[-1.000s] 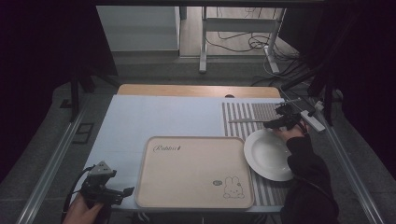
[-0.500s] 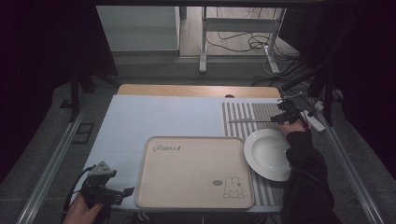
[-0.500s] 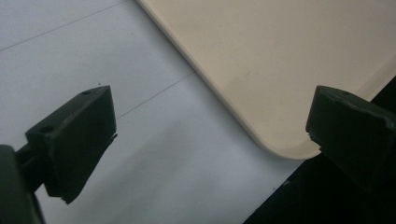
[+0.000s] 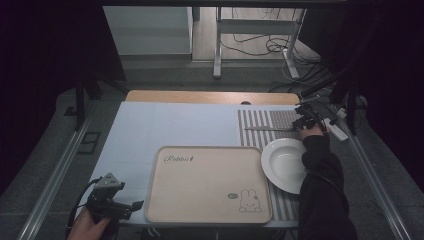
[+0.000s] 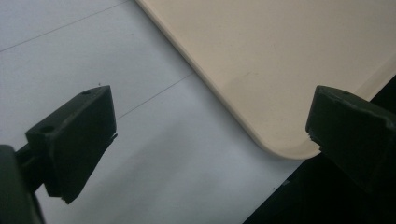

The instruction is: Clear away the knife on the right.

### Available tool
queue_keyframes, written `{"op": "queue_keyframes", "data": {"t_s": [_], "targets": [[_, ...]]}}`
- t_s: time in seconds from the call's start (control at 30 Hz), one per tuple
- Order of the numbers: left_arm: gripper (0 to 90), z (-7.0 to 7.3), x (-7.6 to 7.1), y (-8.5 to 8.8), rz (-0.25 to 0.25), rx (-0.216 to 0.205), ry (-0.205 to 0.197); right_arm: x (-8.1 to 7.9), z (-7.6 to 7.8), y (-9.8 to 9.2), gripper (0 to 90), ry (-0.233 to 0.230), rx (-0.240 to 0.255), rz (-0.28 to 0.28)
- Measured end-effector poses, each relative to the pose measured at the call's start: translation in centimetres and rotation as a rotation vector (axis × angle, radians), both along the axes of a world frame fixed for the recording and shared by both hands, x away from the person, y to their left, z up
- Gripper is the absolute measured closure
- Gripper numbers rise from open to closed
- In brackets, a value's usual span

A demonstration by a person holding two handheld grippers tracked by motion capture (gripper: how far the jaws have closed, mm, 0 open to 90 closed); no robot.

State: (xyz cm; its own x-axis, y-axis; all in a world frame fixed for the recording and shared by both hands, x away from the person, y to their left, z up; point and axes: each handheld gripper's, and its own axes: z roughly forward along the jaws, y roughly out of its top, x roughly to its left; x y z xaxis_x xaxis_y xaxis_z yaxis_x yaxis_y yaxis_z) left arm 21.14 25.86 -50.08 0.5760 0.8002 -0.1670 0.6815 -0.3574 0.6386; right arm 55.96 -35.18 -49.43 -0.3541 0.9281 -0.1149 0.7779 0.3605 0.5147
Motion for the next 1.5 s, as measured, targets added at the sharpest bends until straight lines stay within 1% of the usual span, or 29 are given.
{"op": "queue_keyframes", "data": {"t_s": [0.07,0.17,0.23,0.27,0.3,0.4,0.43,0.47,0.57,0.7,0.73,0.77,0.87,0.9,0.93,0.97,1.0,1.03,1.17,1.2,1.23,1.33,1.37,1.4,1.47,1.5], "targets": [[2.7,0.0,0.0,0.0,0.0,0.0,0.0,-0.1,0.0,-0.1,90.0,-0.005,-0.001,0.005],[2.7,0.0,0.0,0.0,0.002,-0.002,0.0,-0.5,0.1,-0.5,90.0,0.014,0.021,-0.008],[2.7,0.0,0.0,0.0,0.0,0.002,0.001,-0.9,0.2,-0.8,90.0,0.027,0.031,-0.004],[2.7,0.0,0.0,0.0,0.001,0.003,0.001,-1.2,0.2,-1.0,90.0,0.042,0.033,0.01],[2.7,0.0,0.0,0.0,0.0,0.003,0.001,-1.4,0.3,-1.1,90.0,0.047,0.035,0.017],[2.7,0.0,0.0,-0.1,0.001,0.003,0.002,-2.4,0.4,-1.3,90.0,0.068,0.014,0.069],[2.7,0.0,0.0,-0.1,0.001,0.003,0.003,-2.7,0.4,-1.4,90.0,0.068,0.016,0.077],[2.7,0.0,0.1,-0.1,0.002,0.004,0.003,-2.9,0.5,-1.4,90.0,0.079,0.013,0.089],[2.7,0.0,0.1,-0.1,0.002,0.004,0.004,-3.8,0.5,-1.5,90.0,0.099,0.029,0.112],[2.7,0.0,0.1,-0.1,0.002,0.006,0.005,-4.5,0.5,-1.5,90.0,0.123,0.049,0.121],[2.7,0.0,0.1,-0.1,0.002,0.007,0.006,-4.7,0.5,-1.6,90.0,0.136,0.063,0.122],[2.7,0.0,0.1,-0.1,0.002,0.008,0.006,-4.9,0.6,-1.5,90.0,0.153,0.066,0.133],[2.7,0.0,0.1,-0.1,0.002,0.008,0.006,-4.9,0.6,-1.5,90.0,0.154,0.063,0.137],[2.8,0.0,0.1,-0.1,0.002,0.008,0.006,-4.9,0.8,-1.6,90.0,0.147,0.061,0.135],[2.8,0.0,0.1,-0.1,0.002,0.008,0.006,-4.9,1.1,-1.7,90.0,0.12,0.073,0.125],[2.8,0.0,0.1,-0.1,0.002,0.008,0.006,-4.7,1.5,-1.8,82.4,0.093,0.102,0.111],[2.8,0.0,0.1,-0.1,0.002,0.01,0.007,-4.5,1.9,-1.9,75.5,0.077,0.114,0.097],[2.8,0.0,0.1,-0.1,0.002,0.009,0.007,-4.4,2.2,-1.9,68.9,0.07,0.116,0.086],[2.8,0.0,0.1,-0.1,0.002,0.008,0.006,-3.7,2.6,-1.5,40.4,0.046,0.101,0.062],[2.8,0.0,0.1,-0.1,0.002,0.008,0.006,-3.5,2.6,-1.3,32.6,0.047,0.101,0.054],[2.8,0.0,0.1,-0.1,0.002,0.008,0.006,-3.3,2.5,-1.2,27.3,0.056,0.102,0.052],[2.7,0.0,0.1,-0.1,0.002,0.008,0.005,-3.0,2.3,-0.4,9.5,0.044,0.067,0.054],[2.8,0.0,0.1,-0.1,0.002,0.007,0.006,-2.9,2.2,0.0,5.5,0.04,0.055,0.055],[2.8,0.0,0.1,-0.1,0.003,0.007,0.006,-2.8,2.2,0.3,2.1,0.046,0.05,0.057],[2.7,0.0,0.1,-0.1,0.003,0.007,0.005,-2.6,2.1,0.7,0.0,0.063,0.071,0.068],[2.7,0.0,0.1,-0.1,0.004,0.007,0.005,-2.5,2.0,1.0,0.0,0.069,0.061,0.069]]}}
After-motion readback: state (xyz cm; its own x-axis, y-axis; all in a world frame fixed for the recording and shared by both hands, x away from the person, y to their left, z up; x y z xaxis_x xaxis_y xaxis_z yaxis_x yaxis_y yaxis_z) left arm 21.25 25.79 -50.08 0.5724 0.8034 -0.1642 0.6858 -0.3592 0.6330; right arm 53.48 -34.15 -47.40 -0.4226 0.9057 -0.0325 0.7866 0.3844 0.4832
